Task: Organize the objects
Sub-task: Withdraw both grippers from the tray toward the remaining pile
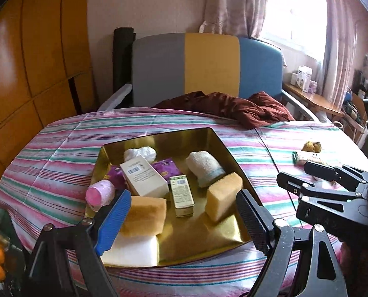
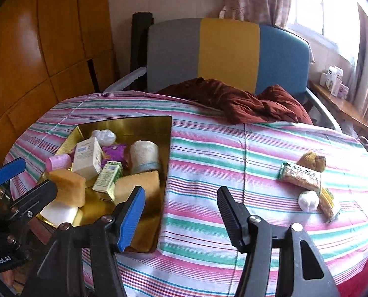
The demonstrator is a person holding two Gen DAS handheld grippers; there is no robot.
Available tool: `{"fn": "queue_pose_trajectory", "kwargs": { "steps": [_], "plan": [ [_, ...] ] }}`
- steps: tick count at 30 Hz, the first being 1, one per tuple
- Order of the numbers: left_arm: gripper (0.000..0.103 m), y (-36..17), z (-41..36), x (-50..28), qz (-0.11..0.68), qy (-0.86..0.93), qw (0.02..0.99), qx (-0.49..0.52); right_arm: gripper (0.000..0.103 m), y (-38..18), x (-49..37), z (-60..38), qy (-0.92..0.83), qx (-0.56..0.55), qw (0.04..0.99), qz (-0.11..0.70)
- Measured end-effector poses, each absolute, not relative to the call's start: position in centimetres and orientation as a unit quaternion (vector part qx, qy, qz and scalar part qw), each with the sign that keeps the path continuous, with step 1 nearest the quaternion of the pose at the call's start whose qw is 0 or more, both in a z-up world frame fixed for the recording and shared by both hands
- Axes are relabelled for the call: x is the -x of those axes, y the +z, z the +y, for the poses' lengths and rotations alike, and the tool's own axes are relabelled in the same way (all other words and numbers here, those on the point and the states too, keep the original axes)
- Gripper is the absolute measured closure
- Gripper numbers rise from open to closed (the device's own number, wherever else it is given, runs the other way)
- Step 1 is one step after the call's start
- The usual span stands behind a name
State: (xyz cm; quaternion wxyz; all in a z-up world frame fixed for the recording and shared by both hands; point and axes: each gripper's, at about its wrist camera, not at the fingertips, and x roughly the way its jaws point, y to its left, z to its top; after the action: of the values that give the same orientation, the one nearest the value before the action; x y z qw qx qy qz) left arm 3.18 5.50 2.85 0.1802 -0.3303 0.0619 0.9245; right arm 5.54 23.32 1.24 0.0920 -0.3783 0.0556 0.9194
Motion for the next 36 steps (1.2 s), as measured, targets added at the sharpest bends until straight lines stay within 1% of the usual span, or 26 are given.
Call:
{"fn": "queue_pose_trajectory", "kwargs": {
  "steps": [7,13,17,21,29,34,36],
  "plan": [
    [0.016,2.6,6.8,-3.6,0.079,0.918,0.200,0.333,0.042,0.7,-6.6,25.8,0.913,0.386,0.114,0.071],
    [0.016,2.8,8.2,-3.8,0.092,0.915,0.216,0.329,0.042,0.5,-7.8,30.5,0.902,0.391,0.144,0.116],
    [0.016,3.1,9.5,-3.9,0.099,0.911,0.234,0.324,0.042,0.8,-8.8,34.4,0.894,0.387,0.175,0.143],
    [0.016,3.1,11.1,-4.0,0.109,0.904,0.258,0.323,0.042,0.7,-10.3,39.3,0.879,0.383,0.227,0.174],
    [0.016,2.8,14.5,-3.5,0.124,0.890,0.289,0.330,0.041,-0.9,-15.2,49.3,0.818,0.363,0.356,0.270],
    [0.016,2.5,17.7,-3.0,0.137,0.874,0.318,0.340,0.041,-3.2,-18.0,52.9,0.783,0.326,0.376,0.372],
    [0.017,2.2,19.2,-2.9,0.142,0.867,0.329,0.346,0.041,-3.5,-18.5,53.3,0.780,0.312,0.371,0.396]
  ]
}}
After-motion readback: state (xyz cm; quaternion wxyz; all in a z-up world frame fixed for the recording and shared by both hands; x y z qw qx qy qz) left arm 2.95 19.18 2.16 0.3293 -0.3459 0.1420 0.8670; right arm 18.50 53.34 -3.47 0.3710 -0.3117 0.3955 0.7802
